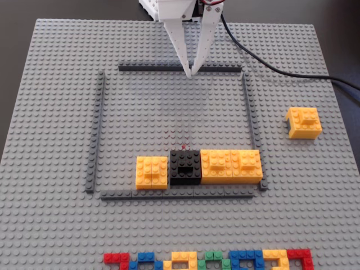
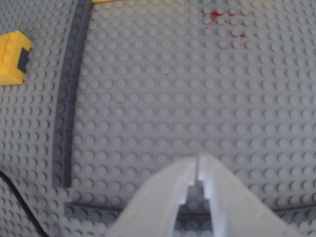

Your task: Grab the cube and place it into the grid

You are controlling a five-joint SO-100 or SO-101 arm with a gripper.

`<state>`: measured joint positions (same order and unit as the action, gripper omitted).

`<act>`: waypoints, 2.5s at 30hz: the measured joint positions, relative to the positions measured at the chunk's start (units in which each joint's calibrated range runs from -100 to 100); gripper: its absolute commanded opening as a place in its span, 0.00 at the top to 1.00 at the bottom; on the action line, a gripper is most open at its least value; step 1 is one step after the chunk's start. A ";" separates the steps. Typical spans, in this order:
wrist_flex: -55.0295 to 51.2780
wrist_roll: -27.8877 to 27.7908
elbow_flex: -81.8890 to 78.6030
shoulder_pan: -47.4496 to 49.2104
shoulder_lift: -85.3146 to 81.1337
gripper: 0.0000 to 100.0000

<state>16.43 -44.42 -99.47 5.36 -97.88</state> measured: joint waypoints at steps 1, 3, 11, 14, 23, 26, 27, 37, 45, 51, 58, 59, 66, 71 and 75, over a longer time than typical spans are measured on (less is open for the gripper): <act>0.00 0.00 0.00 0.00 0.00 1.00; -0.68 0.15 0.00 -0.58 0.00 1.00; -1.42 0.59 0.00 -1.24 0.00 1.00; -1.42 0.59 0.00 -1.24 0.00 1.00; -1.42 0.63 0.00 -1.24 0.00 1.00; -1.42 0.63 0.00 -1.24 0.00 1.00; -1.42 0.63 0.00 -1.24 0.00 1.00; -1.32 0.63 0.00 -1.24 0.00 1.00; 0.68 0.63 2.03 -0.07 1.19 1.00; 3.08 0.63 6.27 1.82 11.37 1.00; 3.61 2.10 18.09 4.23 24.77 1.00; 3.17 2.39 20.48 4.67 26.72 1.00; -4.40 6.69 42.01 8.75 41.14 1.00; -8.21 8.69 54.37 12.91 49.87 1.00; -8.74 10.84 62.31 15.09 55.73 1.00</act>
<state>7.69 -33.58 -37.16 20.45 -42.15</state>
